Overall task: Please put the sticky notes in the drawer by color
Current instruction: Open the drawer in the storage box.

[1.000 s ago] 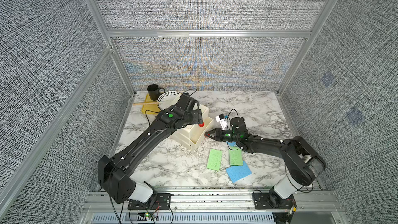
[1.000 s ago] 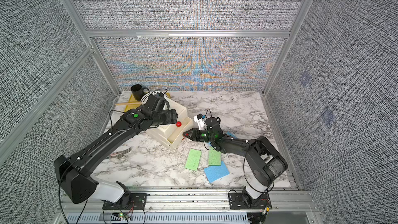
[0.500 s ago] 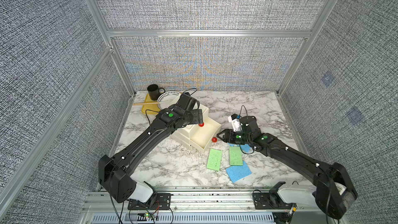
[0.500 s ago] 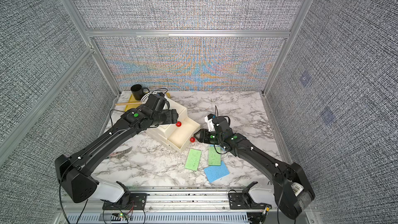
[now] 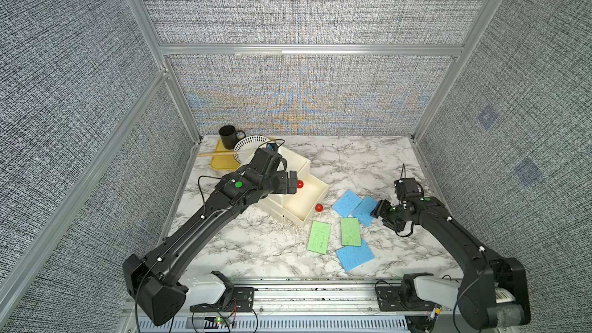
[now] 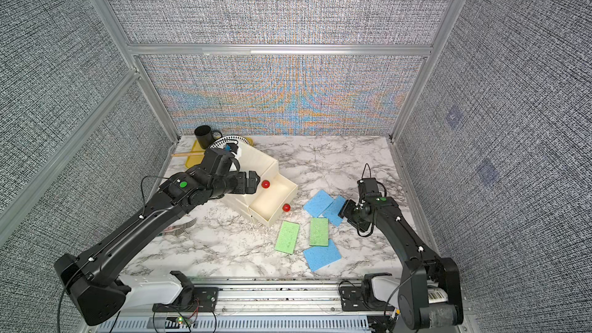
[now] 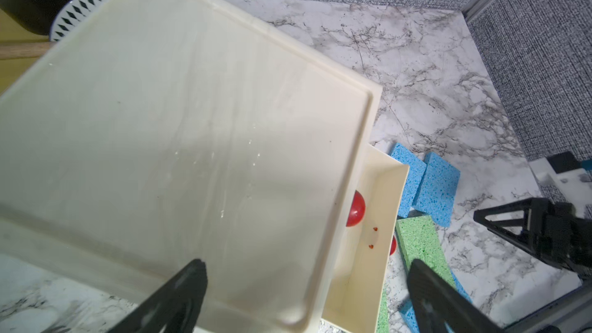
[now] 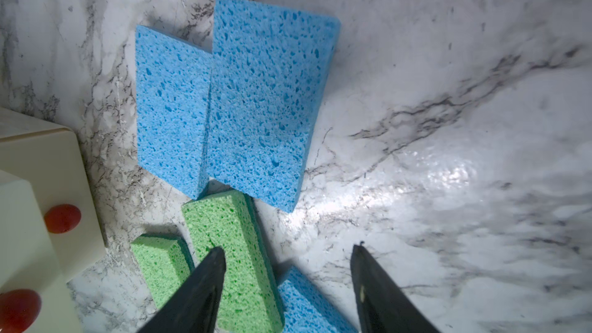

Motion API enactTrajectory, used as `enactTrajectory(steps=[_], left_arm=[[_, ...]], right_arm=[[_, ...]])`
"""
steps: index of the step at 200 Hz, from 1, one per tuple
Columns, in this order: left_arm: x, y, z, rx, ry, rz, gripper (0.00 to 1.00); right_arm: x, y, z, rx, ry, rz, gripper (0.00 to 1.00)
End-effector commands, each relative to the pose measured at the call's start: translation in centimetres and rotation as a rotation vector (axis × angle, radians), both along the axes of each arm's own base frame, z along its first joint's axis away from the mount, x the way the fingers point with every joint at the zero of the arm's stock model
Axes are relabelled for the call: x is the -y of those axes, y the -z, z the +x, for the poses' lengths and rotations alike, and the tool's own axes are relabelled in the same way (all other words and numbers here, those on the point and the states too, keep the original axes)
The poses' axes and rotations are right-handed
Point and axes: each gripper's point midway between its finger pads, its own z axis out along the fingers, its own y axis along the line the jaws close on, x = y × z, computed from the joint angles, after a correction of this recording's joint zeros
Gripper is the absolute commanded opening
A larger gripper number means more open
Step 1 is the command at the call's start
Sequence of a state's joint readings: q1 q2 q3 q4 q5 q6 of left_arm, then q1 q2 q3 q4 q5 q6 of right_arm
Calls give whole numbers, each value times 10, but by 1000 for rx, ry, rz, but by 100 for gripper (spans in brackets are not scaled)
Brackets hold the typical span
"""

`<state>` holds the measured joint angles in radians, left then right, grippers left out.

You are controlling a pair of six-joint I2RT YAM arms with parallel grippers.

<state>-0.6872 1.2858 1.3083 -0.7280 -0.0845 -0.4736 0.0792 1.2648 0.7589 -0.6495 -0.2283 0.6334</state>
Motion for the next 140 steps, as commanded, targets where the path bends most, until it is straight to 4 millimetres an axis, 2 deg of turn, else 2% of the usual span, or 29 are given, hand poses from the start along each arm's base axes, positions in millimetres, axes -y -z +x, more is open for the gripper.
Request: enactTrajectory(steps=[1,34,61,66,95,111,128,130,140], left_arm=[[12,-3,-5,34,85,-5,100],[15,0,-14,49,125,10,100],[15,-2,-15,70,134,-1,100],[15,-3,-15,71,135,-1,100],[17,-2,-15,63,151,5,100],[19,2,-15,58,156,5,100],[22,5,-14,51,160,-2,100],[23,6,-14,48,161,-2,100],[26,7,-15,37,174,-5,100]], right_arm=[[-5,13,6,-39,-16,18,65],[-7,31,20,-66,-8,15,63],[-9,47,24,-91,-11,-2,60],[-10,41,35,-68,-12,-4,59],[-8,62,29,-129,-32,-81,53],[-5,68,22,-158,-42,-118,44],[1,66,21,-140,-36,-159,24],[3,71,12,-158,-36,-165,22],[6,71,9,-152,-34,-179,11]])
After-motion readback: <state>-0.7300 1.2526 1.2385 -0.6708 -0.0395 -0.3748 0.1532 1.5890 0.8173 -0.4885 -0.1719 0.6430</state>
